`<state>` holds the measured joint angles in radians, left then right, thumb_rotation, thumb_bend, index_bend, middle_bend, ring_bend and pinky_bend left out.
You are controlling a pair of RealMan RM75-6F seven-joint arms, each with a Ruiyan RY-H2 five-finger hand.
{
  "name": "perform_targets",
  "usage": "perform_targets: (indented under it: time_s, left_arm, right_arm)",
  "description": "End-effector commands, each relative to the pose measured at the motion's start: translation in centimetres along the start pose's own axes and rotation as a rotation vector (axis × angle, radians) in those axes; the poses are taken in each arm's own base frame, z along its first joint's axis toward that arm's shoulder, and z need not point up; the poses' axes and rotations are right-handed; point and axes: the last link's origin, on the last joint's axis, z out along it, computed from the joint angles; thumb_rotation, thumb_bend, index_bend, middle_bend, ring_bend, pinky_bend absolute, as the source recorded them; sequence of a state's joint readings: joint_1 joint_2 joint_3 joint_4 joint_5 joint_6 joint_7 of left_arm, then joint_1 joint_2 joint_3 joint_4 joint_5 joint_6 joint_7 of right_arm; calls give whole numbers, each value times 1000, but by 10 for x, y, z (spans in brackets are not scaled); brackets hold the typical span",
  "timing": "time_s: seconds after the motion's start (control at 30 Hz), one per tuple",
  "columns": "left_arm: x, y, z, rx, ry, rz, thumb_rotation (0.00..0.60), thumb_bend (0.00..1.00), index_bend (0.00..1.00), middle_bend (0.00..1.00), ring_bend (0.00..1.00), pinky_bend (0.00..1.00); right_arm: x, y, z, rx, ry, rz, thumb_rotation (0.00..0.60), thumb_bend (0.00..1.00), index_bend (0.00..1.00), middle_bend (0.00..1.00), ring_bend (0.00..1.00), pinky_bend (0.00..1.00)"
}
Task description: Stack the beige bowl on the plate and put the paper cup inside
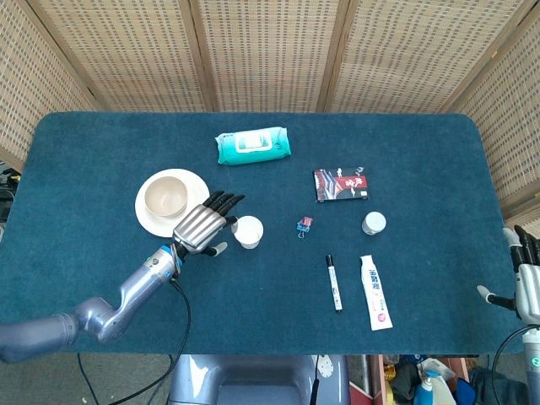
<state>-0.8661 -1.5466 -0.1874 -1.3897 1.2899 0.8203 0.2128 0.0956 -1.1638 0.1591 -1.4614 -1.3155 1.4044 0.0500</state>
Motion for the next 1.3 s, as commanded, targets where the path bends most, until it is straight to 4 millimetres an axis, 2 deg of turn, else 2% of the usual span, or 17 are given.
perform_targets:
  time_s: [0.03,0.27,0.5,0.67,0.8,0.93,1.13,1.23,1.3]
  left_arm:
    - [-4,5,11,6,1,-18,600,317,453,0,0,0]
    - [-13,11,23,7,-15,-15,600,336,457,0,0,0]
    - [-17,19,34,5,-25,-15,600,428,550,0,0,0]
    - [-19,20,36,7,-29,-13,600,440,581,0,0,0]
    - [-16,19,36,12,-16,-12,600,442,607,0,0,0]
    - [0,13,35,23,30,-33,600,443,609,0,0,0]
    - [34,-7,28,62,106,-52,600,447,608,0,0,0]
    - [57,-37,12,134,144,-74,600,452,608,0,0,0]
    - [68,-62,-7,193,151,-87,600,457,608,0,0,0]
  right_arm:
    - [0,0,0,-1,0,1,600,0,11,0,0,0]
    - [0,2,2,-12,-5,6,600,0,11,0,0,0]
    - [-1,6,5,-24,-13,11,600,0,11,0,0,0]
    - [-2,8,6,-30,-16,14,600,0,11,0,0,0]
    - [-2,9,6,-31,-17,16,600,0,11,0,0,0]
    - [-3,9,6,-29,-22,17,600,0,11,0,0,0]
    - [-3,8,6,-26,-23,16,600,0,11,0,0,0]
    - [-3,7,5,-23,-24,16,600,0,11,0,0,0]
    - [-3,5,5,-18,-24,17,600,0,11,0,0,0]
